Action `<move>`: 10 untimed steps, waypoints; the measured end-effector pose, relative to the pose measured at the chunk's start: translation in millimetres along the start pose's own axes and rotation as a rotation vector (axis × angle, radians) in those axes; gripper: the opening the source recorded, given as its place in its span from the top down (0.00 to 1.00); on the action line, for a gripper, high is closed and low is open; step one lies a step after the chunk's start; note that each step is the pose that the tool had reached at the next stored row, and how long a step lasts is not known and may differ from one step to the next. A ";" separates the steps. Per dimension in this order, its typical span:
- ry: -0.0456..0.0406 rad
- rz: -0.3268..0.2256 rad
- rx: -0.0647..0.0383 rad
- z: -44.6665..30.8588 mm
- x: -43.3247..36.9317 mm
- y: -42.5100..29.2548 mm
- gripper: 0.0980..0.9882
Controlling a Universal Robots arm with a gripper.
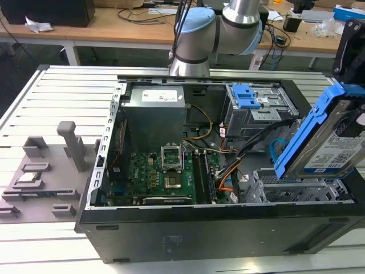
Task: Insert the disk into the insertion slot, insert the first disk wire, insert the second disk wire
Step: 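Insert the disk into the insertion slot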
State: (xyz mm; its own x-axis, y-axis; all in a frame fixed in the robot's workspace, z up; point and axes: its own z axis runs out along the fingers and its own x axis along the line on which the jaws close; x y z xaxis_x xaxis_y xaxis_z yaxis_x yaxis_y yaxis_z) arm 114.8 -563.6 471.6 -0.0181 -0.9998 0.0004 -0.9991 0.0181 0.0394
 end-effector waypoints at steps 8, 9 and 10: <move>0.0001 0.000 0.000 18.1 -12.5 2.0 0.70; 0.0000 0.000 0.000 19.8 -13.0 2.1 0.70; -0.0001 0.000 0.000 21.8 -13.4 2.4 0.70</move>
State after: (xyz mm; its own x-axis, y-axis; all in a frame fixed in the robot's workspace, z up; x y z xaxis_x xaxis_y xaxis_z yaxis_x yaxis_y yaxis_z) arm 111.8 -550.1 449.9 -0.0183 -0.9998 0.0004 -0.9991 0.0183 0.0394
